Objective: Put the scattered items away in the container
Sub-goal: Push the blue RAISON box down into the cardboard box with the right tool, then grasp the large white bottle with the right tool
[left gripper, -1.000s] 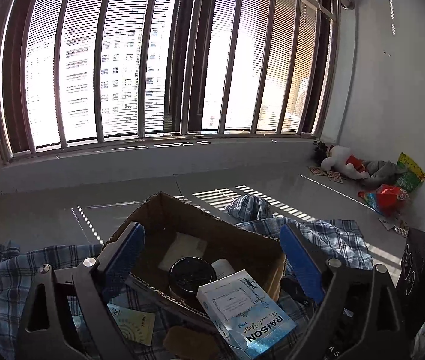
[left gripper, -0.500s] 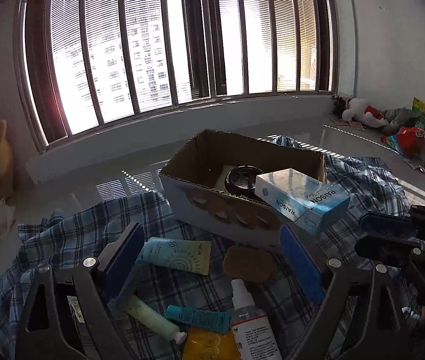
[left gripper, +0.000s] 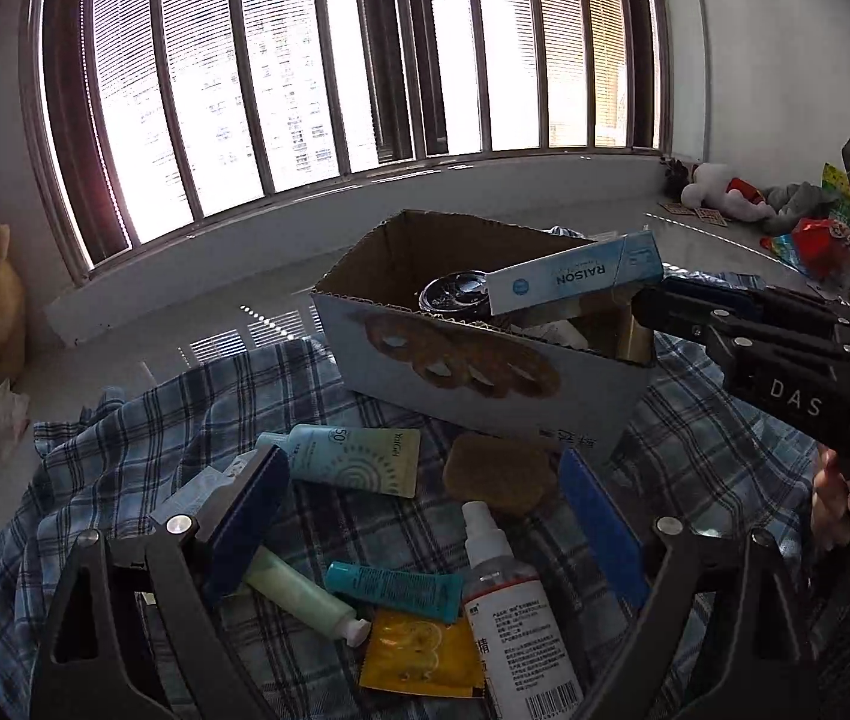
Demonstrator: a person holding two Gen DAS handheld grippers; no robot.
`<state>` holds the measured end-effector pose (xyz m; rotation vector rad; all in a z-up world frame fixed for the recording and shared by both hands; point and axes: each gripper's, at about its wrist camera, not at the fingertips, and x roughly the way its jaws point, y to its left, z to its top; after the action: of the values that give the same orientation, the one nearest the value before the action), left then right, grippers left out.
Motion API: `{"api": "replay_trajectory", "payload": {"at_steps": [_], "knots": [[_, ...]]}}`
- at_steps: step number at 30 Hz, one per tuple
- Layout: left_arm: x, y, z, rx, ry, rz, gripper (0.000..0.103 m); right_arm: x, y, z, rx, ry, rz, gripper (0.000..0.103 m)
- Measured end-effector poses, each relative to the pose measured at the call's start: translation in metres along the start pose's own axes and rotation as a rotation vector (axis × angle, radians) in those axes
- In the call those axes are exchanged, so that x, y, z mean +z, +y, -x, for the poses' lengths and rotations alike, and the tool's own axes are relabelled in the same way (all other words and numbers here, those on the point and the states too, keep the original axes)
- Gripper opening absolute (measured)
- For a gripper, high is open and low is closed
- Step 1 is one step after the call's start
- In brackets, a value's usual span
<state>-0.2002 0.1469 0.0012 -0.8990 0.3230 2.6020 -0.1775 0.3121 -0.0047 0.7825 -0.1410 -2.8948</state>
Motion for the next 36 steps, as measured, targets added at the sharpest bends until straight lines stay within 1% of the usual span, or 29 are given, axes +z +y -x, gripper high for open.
{"api": "replay_trajectory", "payload": {"at_steps": [3, 6, 7, 10, 13, 15, 17, 19, 21, 23, 24, 26, 30, 33, 34, 36], "knots": [[-0.008, 0.003, 0.0, 0.003, 0.017, 0.0, 0.093, -0.003, 0.001, 0.013, 0.004, -0.027, 0.011, 0.024], [-0.018, 0.006, -0.002, 0.0, 0.044, 0.007, 0.093, -0.006, 0.011, 0.021, 0.115, -0.013, 0.01, 0.024], [-0.021, 0.007, -0.002, 0.0, 0.051, 0.008, 0.093, -0.007, 0.014, 0.021, 0.123, -0.013, 0.015, 0.024], [-0.029, 0.008, -0.003, 0.004, 0.068, 0.001, 0.093, -0.005, 0.024, 0.018, 0.093, -0.014, 0.061, 0.024], [-0.032, 0.011, -0.003, -0.001, 0.075, 0.004, 0.093, -0.003, 0.026, 0.011, 0.12, 0.004, 0.056, 0.024], [-0.032, 0.013, -0.002, -0.004, 0.076, 0.008, 0.093, 0.002, 0.025, 0.005, 0.09, -0.014, 0.059, 0.024], [-0.03, 0.013, -0.002, -0.002, 0.075, 0.006, 0.093, 0.011, 0.019, -0.002, 0.028, -0.04, 0.031, 0.024], [-0.029, 0.013, -0.002, -0.003, 0.074, 0.007, 0.093, 0.018, 0.006, -0.009, -0.009, -0.056, -0.039, 0.026], [-0.028, 0.014, 0.0, -0.003, 0.068, 0.006, 0.093, 0.019, -0.004, -0.01, -0.007, -0.052, -0.083, 0.029], [-0.029, 0.014, 0.002, 0.005, 0.061, -0.003, 0.093, 0.013, -0.008, -0.003, 0.006, -0.05, -0.086, 0.032], [-0.03, 0.014, 0.003, 0.011, 0.059, -0.007, 0.093, 0.009, -0.008, 0.002, 0.016, -0.046, -0.08, 0.035], [-0.033, 0.016, 0.002, 0.018, 0.063, -0.007, 0.093, 0.0, -0.003, 0.009, 0.05, -0.022, -0.071, 0.037], [-0.042, 0.02, 0.002, 0.0, 0.091, 0.015, 0.093, -0.012, 0.015, 0.015, 0.132, 0.037, -0.063, 0.037], [-0.053, 0.023, 0.006, 0.007, 0.097, 0.011, 0.093, -0.022, 0.033, 0.013, 0.184, 0.107, -0.058, 0.037], [-0.057, 0.024, 0.008, 0.018, 0.098, 0.009, 0.093, -0.026, 0.039, 0.011, 0.182, 0.129, -0.045, 0.037], [-0.066, 0.029, 0.01, 0.038, 0.103, 0.012, 0.093, -0.038, 0.057, 0.007, 0.122, 0.176, 0.004, 0.037]]}}
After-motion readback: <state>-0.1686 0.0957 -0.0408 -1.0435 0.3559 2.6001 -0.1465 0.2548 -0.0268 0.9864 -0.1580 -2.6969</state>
